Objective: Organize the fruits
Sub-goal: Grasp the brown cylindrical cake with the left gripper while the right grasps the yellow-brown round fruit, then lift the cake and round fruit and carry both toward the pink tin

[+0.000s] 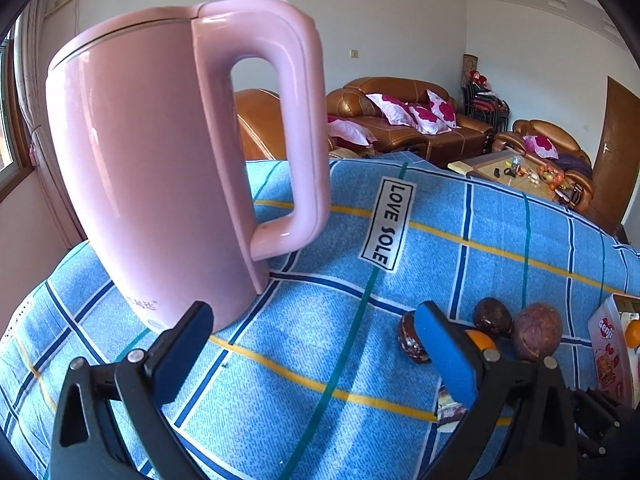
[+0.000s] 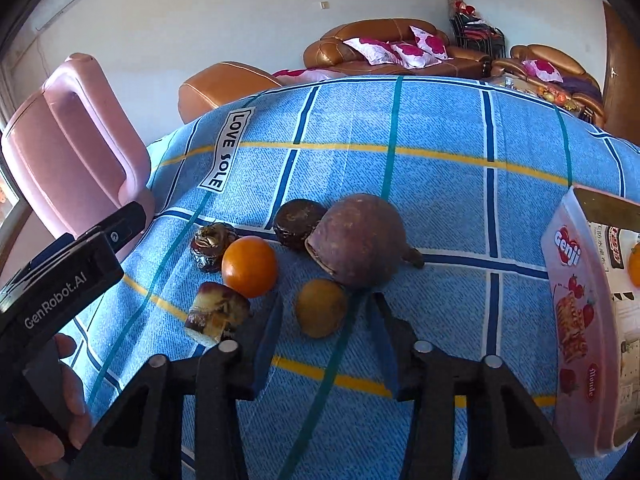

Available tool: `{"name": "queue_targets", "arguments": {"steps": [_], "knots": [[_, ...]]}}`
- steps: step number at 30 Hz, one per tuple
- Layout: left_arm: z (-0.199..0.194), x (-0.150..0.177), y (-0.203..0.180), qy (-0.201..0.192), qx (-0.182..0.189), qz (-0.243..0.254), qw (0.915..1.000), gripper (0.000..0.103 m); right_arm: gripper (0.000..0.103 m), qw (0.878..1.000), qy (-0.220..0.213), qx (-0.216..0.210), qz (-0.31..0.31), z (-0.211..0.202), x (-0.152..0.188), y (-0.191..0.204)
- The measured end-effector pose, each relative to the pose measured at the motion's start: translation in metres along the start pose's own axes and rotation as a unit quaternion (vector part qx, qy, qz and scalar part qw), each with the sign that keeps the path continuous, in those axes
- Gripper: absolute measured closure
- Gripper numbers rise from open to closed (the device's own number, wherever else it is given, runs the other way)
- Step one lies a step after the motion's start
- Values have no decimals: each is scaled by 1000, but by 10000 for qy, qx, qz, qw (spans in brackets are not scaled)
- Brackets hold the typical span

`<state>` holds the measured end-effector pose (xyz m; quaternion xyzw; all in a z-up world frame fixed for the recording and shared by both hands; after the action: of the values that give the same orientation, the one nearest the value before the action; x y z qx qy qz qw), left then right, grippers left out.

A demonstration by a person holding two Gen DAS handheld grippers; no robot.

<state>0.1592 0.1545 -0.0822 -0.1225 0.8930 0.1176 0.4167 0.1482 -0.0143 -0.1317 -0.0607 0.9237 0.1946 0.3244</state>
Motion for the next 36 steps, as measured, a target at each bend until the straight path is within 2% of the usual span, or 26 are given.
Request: {"name": "queue_targets", "arguments": {"steps": [4,8,10,12,14,18,20,25,26,27,28,32,34,36], "knots": [[1,3,-9,196,437,-130,9988,0,75,10000,-51,-15,14,-7,4,-4],[-11,9,-32,419,1249,-109,9912,1,75,9986,-521,25,5,-33,2,-9],[-15,14,-46,380,1303,217,9905,5,75,9969,-757,198,-77,-47,1,-14],[-17,20,-62,364,1302,627,9888,17,75,9949,-942,349,-124,-60,1,-20],[-17,30,-77,486,1407,940,9844,24,75,9926,-1100,483,-165,-72,2,-25],[-9,50,-90,859,1515,1186,9775,25,75,9905,-1230,583,-200,-88,5,-34],[-1,55,-90,953,1356,1272,9779,33,75,9908,-1219,562,-151,-90,6,-38],[-4,52,-88,868,1254,1314,9795,38,75,9921,-1162,475,-54,-85,5,-42],[-5,53,-86,854,1280,1281,9797,47,75,9921,-1166,456,-52,-85,5,-41],[-7,52,-86,833,1353,1239,9795,65,75,9922,-1170,435,-55,-85,5,-41],[-8,52,-86,815,1388,1200,9796,67,75,9921,-1179,416,-63,-85,5,-41],[-11,46,-82,746,1469,949,9818,68,75,9916,-1264,229,-118,-88,5,-36],[-19,39,-76,488,1572,796,9831,68,75,9910,-1324,117,-122,-90,4,-32],[-34,25,-74,120,1877,571,9805,69,75,9897,-1428,11,-110,-94,2,-30]]}}
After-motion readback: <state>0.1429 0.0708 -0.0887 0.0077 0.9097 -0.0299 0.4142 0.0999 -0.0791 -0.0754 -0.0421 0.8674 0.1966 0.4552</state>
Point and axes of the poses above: each gripper's, at about its wrist camera, not at the fingertips, and z roughly the way its jaws point, y to its left, x to its underside, the point moved 10 cm from there along z, roughly the way its jaws point, and after that the axes turned 9 degrees about -x, right-handed, at the moved point
